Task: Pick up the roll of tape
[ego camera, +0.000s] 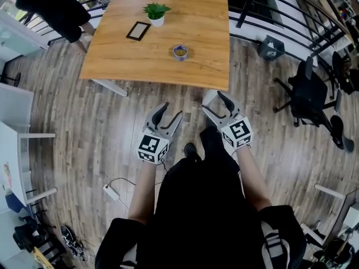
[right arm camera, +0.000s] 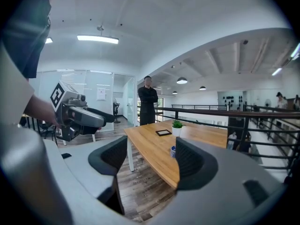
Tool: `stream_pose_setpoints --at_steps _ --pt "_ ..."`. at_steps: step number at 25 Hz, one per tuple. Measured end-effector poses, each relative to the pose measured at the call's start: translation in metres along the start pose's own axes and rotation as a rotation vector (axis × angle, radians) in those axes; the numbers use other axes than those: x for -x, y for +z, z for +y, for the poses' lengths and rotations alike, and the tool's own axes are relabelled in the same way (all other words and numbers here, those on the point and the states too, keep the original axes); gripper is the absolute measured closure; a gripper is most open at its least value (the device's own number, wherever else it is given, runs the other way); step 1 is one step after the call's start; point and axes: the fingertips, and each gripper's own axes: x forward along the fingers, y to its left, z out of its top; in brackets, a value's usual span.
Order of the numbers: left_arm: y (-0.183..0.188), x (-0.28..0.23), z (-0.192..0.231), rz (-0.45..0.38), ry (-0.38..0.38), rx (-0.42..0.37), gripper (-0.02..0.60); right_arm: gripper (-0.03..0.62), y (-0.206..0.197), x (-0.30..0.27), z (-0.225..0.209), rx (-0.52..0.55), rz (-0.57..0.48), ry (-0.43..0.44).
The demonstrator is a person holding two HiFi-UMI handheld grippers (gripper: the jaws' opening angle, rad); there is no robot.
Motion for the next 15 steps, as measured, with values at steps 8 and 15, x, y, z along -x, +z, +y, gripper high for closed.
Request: stream_pose_setpoints --at_steps 8,15 --pt "0.008 -0.012 0.015 -0.009 0.018 -0.001 0.362 0.259 0.0 -0.018 -0.012 0.003 0.004 0.02" --pt "0.005 -0.03 0.026 0.008 0.035 0.002 0.362 0.26 -0.003 -0.032 -0.027 0.0 0.02 0.042"
